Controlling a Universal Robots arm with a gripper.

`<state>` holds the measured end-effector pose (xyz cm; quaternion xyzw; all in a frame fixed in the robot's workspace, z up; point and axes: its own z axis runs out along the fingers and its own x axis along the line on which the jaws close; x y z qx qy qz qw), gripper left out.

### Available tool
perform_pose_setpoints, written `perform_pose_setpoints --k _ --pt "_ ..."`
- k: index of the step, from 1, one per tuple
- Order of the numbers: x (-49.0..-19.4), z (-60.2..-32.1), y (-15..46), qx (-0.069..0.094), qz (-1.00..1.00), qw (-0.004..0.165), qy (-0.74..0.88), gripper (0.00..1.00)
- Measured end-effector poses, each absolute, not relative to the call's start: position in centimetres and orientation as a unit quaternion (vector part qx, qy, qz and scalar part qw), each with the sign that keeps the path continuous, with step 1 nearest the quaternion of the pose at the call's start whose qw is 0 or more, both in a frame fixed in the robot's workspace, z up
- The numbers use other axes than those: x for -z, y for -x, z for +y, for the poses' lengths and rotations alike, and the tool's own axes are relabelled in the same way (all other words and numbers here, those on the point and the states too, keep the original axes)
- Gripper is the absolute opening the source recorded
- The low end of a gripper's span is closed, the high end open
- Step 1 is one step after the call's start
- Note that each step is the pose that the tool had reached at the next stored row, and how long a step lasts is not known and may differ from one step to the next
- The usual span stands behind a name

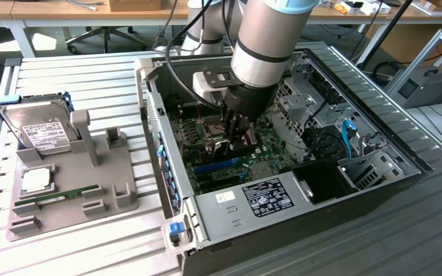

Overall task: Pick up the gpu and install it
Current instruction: 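Insert the gpu into the slot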

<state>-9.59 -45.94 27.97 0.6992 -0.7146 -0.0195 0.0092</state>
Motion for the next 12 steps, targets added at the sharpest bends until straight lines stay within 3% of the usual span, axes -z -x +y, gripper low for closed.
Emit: perform_pose_setpoints --k 12 --pt "-27.97 -46.00 9.74 0.020 -0.715 0.009 -0.699 0.27"
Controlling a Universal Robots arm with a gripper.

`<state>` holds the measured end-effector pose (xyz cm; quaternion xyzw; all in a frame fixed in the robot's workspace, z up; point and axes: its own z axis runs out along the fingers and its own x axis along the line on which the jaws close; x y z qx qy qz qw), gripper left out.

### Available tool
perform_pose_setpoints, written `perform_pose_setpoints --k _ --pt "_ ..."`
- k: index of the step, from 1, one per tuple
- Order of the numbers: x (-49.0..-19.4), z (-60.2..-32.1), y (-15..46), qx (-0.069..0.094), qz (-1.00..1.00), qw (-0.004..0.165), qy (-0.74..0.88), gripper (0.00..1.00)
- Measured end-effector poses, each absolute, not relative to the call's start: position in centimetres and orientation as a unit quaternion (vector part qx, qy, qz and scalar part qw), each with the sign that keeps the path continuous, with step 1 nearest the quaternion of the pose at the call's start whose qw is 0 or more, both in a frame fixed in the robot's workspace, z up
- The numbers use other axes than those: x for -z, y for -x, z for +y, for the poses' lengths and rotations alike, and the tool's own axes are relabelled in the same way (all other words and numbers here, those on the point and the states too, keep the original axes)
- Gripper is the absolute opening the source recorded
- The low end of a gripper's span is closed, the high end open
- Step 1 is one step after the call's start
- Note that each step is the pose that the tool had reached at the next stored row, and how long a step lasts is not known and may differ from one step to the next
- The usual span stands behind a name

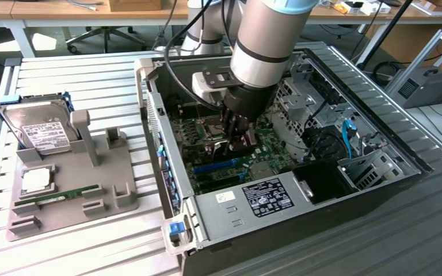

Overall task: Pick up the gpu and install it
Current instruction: 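Insert the gpu into the slot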

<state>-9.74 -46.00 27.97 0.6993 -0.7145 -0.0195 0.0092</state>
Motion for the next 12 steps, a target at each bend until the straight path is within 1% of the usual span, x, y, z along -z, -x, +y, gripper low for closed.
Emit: perform_pose_setpoints --k 12 --pt "-27.80 -46.01 10.26 0.019 -0.714 0.009 -0.699 0.27"
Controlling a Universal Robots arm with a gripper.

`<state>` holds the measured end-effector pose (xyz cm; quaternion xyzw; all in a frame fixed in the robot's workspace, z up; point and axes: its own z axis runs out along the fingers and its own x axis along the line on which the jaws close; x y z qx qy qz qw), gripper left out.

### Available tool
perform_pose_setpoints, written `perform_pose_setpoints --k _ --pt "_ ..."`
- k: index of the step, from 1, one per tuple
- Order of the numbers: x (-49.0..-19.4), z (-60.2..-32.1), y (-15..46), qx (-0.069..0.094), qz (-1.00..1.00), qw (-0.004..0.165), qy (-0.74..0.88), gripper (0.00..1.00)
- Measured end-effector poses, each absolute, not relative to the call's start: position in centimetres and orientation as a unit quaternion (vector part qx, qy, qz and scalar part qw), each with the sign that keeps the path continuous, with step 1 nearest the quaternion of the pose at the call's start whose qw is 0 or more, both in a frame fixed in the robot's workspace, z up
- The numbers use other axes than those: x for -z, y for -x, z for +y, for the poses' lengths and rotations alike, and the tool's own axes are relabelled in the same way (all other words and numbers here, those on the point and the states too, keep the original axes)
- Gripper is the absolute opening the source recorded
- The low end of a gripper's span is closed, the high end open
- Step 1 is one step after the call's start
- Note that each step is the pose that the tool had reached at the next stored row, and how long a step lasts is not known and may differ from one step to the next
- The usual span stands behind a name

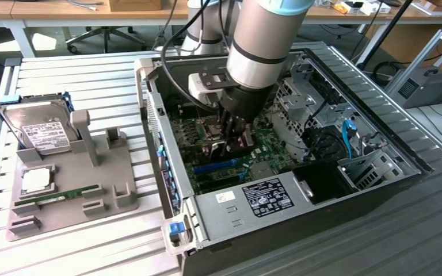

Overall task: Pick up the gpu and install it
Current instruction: 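Insert the gpu into the slot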

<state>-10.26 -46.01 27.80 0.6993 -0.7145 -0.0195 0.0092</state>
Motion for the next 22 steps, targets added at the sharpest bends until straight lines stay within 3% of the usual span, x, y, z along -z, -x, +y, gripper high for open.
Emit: perform_pose_setpoints --k 22 --pt "-27.14 -46.01 10.30 0.019 -0.715 0.009 -0.699 0.27"
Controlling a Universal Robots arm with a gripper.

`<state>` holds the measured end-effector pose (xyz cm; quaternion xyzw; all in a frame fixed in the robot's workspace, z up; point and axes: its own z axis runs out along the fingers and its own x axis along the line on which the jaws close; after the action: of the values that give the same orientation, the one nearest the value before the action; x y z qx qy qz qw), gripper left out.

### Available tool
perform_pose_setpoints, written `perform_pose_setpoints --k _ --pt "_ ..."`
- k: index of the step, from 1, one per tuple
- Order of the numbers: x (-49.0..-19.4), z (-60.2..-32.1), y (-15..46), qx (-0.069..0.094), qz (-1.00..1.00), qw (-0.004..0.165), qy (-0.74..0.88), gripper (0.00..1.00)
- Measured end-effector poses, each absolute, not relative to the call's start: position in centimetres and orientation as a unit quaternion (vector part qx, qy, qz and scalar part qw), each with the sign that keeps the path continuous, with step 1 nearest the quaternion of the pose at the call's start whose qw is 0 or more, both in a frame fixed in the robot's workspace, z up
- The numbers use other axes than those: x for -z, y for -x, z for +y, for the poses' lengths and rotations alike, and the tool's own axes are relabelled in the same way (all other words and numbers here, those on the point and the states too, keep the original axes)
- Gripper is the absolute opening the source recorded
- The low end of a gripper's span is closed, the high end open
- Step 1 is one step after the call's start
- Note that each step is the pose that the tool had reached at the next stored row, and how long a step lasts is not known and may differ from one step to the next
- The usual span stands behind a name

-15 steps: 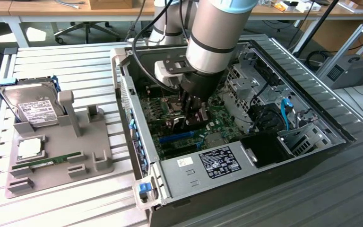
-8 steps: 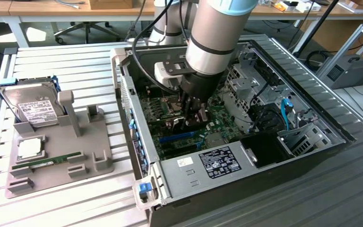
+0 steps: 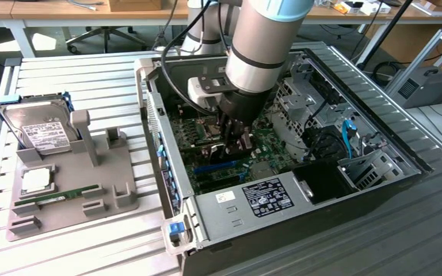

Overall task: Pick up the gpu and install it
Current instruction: 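Insert the gpu into the slot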

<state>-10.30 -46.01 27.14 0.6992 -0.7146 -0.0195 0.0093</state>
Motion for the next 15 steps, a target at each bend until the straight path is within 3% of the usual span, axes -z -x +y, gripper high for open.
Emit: perform_pose_setpoints --k 15 --pt "-26.49 -46.00 10.33 0.020 -0.714 0.009 -0.699 0.27"
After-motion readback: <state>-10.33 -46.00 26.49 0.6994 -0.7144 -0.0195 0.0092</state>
